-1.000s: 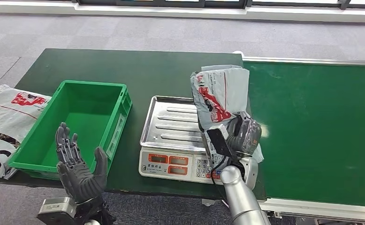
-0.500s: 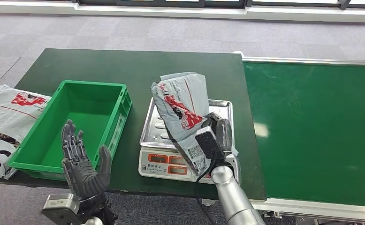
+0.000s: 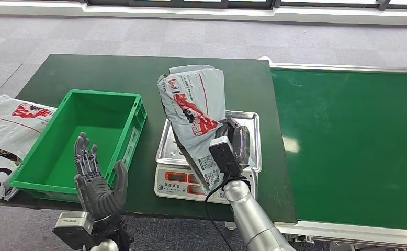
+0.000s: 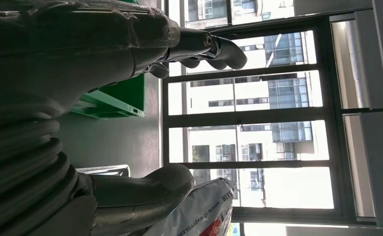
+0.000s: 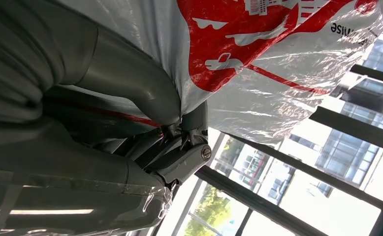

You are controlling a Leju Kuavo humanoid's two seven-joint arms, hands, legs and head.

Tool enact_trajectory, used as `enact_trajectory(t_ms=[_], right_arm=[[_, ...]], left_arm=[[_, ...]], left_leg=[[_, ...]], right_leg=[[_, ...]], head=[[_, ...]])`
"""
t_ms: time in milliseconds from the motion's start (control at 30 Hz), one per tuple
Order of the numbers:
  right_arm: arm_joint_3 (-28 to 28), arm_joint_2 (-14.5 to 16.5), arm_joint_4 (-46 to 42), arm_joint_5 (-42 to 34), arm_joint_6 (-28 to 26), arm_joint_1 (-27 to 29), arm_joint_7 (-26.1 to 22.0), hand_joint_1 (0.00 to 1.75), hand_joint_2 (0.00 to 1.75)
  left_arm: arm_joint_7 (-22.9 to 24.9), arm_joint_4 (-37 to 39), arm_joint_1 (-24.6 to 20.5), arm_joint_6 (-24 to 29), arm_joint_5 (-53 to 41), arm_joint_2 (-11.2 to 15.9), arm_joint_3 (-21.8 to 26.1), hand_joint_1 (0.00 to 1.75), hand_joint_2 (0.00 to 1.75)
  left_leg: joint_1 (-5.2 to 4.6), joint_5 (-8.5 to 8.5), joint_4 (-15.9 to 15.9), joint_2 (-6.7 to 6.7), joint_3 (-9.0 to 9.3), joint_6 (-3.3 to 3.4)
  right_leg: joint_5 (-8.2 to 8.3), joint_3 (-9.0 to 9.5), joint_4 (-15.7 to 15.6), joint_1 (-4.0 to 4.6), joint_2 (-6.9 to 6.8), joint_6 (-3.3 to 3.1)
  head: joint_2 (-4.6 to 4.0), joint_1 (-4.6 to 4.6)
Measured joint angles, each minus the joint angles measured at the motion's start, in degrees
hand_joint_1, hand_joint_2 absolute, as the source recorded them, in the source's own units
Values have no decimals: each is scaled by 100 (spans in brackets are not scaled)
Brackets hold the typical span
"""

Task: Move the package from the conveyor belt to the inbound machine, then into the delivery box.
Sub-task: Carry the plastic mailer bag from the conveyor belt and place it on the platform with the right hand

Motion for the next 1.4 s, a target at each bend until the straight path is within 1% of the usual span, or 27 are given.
enact_trajectory(t_ms=[167, 367, 500, 567, 700, 767, 900, 1100, 1233, 1400], right_arm=[[32, 3, 96, -3, -135, -90, 0, 175, 175], [27, 43, 639, 11, -679, -490, 7, 175, 175], [-26, 44, 1018, -42, -850, -760, 115, 175, 175], [-28, 44, 1201, -9, -1002, -871, 310, 175, 175], [-69, 44, 1457, 353, -1466, -1020, 993, 175, 175], [-112, 44, 1539, 526, -1539, -1055, 1188, 175, 175], [-148, 44, 1693, 588, -1549, -1091, 1351, 0, 175], [-112, 44, 1940, 835, -1160, -1125, 1560, 0, 175], [-65, 44, 2036, 922, -920, -1120, 1587, 0, 175], [-61, 44, 2100, 929, -807, -1119, 1569, 0, 175]], left_arm=[[-1, 25, -15, 24, 1, 3, -20, 0, 175], [-2, 87, -81, 62, 30, 9, -86, 0, 175], [-2, 113, -115, 117, 57, 15, -108, 0, 175], [-2, 120, -125, 121, 56, 15, -115, 0, 175], [-2, 128, -127, 137, 53, 15, -120, 0, 175], [-2, 128, -127, 151, 52, 15, -120, 0, 175], [-2, 134, -128, 155, 49, 15, -120, 0, 175], [-2, 181, -146, 106, 44, 15, -120, 0, 175], [-2, 196, -149, 103, 42, 15, -120, 0, 175], [-2, 199, -155, 103, 42, 15, -120, 0, 175]], left_leg=[[0, 0, 0, 0, 0, 0], [0, 2, 0, -1, 1, -1], [0, 2, 0, 1, 1, -2], [0, 2, 1, 1, 1, -2], [0, 2, 1, 0, 1, -2], [0, 2, 1, 1, 1, -2], [0, 2, 1, 1, 0, -2], [0, 2, 1, 1, 1, -2], [0, 2, 1, 2, 1, -2], [0, 2, 1, 2, 1, -2]], right_leg=[[0, 0, 0, 1, 0, 0], [2, 1, 0, 1, 0, -1], [5, 0, 0, 1, 1, -3], [6, -1, 0, 1, 2, -3], [5, -1, 0, 1, 2, -3], [5, -3, 0, 1, 2, -3], [5, -3, 0, 2, 2, -3], [5, -3, 0, 2, 2, -3], [5, -4, 0, 1, 3, -3], [5, -4, 0, 1, 4, -3]], head=[[-1, 0], [-1, 1], [0, 1], [-1, 0], [0, 2], [-1, 1], [0, 0], [-1, 1], [0, 0], [-1, 2]])
